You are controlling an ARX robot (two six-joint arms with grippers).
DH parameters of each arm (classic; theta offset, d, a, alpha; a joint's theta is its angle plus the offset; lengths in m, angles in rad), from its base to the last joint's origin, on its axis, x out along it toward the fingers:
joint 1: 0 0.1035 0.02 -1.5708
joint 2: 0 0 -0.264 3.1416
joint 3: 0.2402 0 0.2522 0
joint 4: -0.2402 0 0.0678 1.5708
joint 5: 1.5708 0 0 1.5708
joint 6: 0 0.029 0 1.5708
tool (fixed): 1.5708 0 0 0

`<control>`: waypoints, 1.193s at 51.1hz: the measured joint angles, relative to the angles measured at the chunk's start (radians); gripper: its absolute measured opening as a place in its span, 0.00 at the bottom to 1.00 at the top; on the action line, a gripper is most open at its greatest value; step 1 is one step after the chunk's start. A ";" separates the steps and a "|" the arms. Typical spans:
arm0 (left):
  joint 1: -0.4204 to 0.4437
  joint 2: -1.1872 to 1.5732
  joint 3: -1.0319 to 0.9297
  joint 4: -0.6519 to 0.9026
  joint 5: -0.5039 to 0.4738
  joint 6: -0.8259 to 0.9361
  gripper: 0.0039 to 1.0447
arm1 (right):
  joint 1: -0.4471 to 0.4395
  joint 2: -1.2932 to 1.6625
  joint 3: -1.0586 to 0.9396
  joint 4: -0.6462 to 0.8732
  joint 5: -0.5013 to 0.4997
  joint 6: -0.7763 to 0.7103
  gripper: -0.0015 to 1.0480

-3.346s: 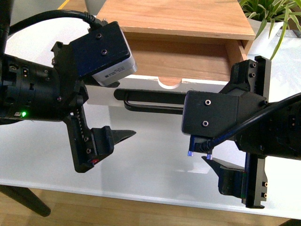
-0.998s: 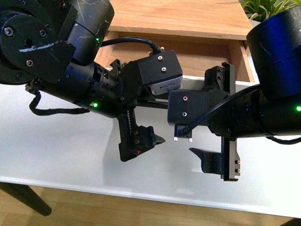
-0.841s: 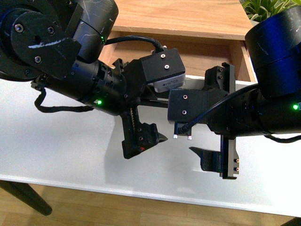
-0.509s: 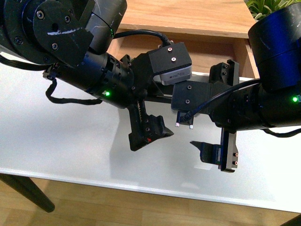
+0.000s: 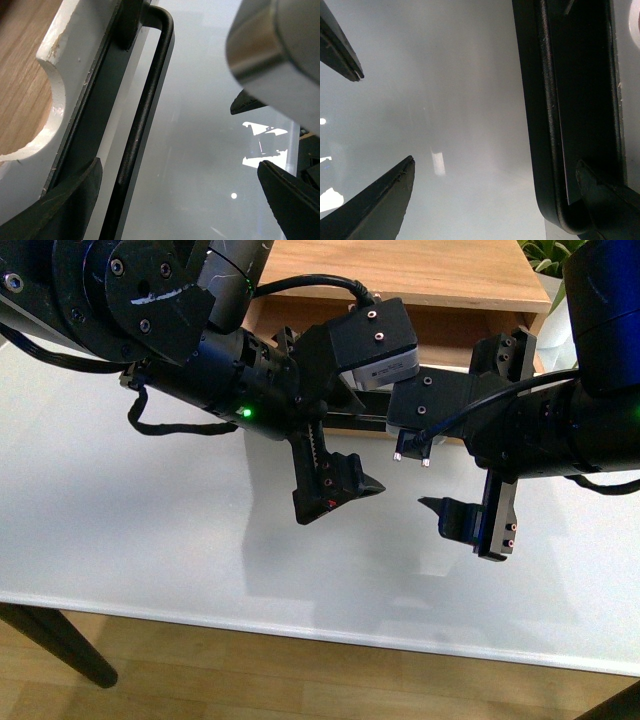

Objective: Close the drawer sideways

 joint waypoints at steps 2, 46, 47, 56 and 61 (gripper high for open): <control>-0.001 0.002 0.003 0.008 -0.007 -0.004 0.92 | 0.000 0.000 0.000 0.001 0.007 0.001 0.91; 0.023 0.273 0.516 -0.174 -0.086 -0.015 0.92 | -0.040 0.206 0.307 0.000 0.127 -0.004 0.91; 0.024 0.282 0.533 -0.180 -0.089 -0.013 0.92 | -0.042 0.211 0.315 0.002 0.131 -0.005 0.91; 0.027 0.342 0.641 -0.211 -0.109 -0.020 0.92 | -0.054 0.245 0.352 0.036 0.156 -0.012 0.91; 0.026 0.354 0.658 -0.212 -0.113 -0.019 0.92 | -0.058 0.250 0.353 0.046 0.156 -0.012 0.91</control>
